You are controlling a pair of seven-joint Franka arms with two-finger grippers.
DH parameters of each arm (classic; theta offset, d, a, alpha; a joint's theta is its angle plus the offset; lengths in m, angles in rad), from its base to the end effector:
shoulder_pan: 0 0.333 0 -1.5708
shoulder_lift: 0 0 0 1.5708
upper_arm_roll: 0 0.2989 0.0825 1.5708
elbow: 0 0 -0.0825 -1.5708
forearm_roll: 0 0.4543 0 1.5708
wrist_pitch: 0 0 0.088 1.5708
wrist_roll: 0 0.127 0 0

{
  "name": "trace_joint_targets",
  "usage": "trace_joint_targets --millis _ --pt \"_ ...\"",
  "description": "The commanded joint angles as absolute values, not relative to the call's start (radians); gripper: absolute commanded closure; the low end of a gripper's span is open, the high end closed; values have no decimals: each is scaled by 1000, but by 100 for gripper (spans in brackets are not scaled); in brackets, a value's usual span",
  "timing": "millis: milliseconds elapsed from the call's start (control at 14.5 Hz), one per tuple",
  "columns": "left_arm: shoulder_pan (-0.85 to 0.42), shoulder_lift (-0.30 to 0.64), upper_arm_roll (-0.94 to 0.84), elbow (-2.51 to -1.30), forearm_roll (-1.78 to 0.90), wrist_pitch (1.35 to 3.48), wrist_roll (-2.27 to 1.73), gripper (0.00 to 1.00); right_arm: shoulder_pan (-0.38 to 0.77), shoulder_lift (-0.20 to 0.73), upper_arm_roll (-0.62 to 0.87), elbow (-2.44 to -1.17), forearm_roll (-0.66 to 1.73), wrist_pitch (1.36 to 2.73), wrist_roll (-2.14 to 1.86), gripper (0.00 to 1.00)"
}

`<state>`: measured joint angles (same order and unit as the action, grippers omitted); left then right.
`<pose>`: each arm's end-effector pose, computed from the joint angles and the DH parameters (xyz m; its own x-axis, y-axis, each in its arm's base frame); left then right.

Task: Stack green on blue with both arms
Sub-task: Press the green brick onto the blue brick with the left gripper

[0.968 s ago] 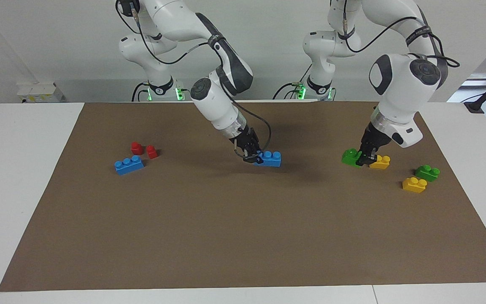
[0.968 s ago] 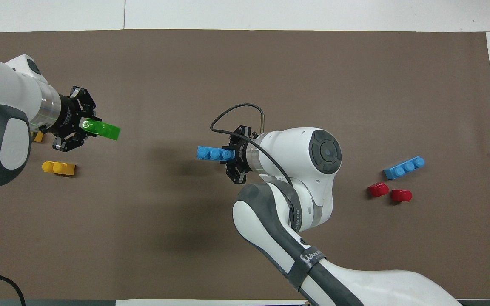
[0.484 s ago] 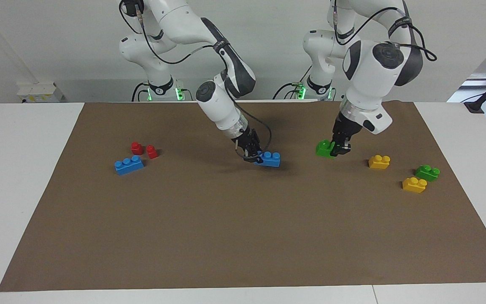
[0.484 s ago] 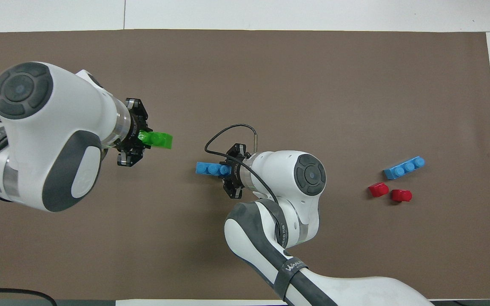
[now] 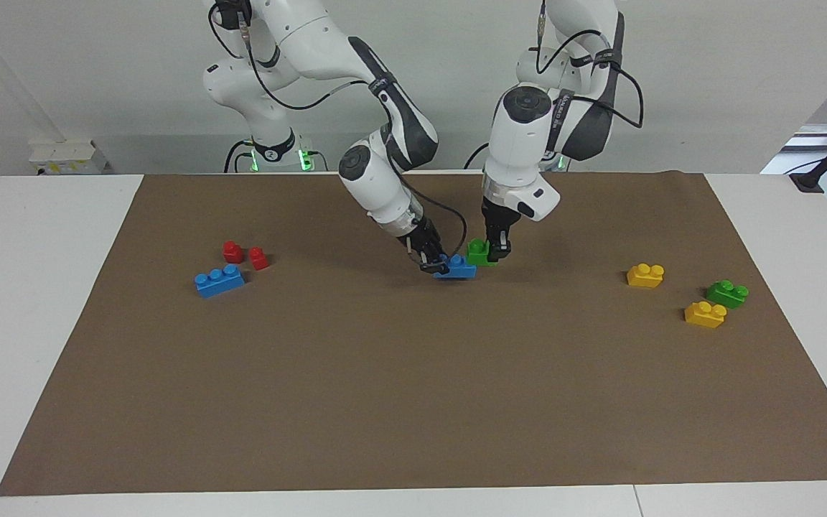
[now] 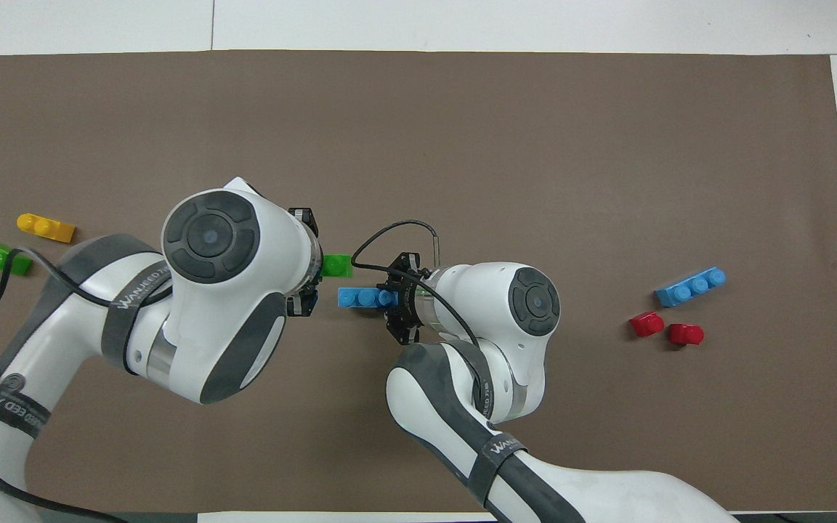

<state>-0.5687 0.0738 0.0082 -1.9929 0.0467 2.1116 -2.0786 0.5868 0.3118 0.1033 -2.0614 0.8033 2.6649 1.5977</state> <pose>0.5409 -0.3360 0.3585 0.0754 0.9970 0.0148 0.9953 -0.0761 0.0590 0.5194 0.4104 0.2229 0.0022 -0.8513 -0.5246 -0.9971 0.0378 -0.0656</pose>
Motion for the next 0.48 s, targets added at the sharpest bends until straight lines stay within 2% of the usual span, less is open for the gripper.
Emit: trace_joint_targets --millis 0,415 --pt "-610 87 25 -2023 86 2149 -2146 100 591 310 104 -2089 867 2711 1529 100" --pt "-653 78 25 -2108 86 2203 -2169 100 612 324 104 -2101 891 2747 1522 100"
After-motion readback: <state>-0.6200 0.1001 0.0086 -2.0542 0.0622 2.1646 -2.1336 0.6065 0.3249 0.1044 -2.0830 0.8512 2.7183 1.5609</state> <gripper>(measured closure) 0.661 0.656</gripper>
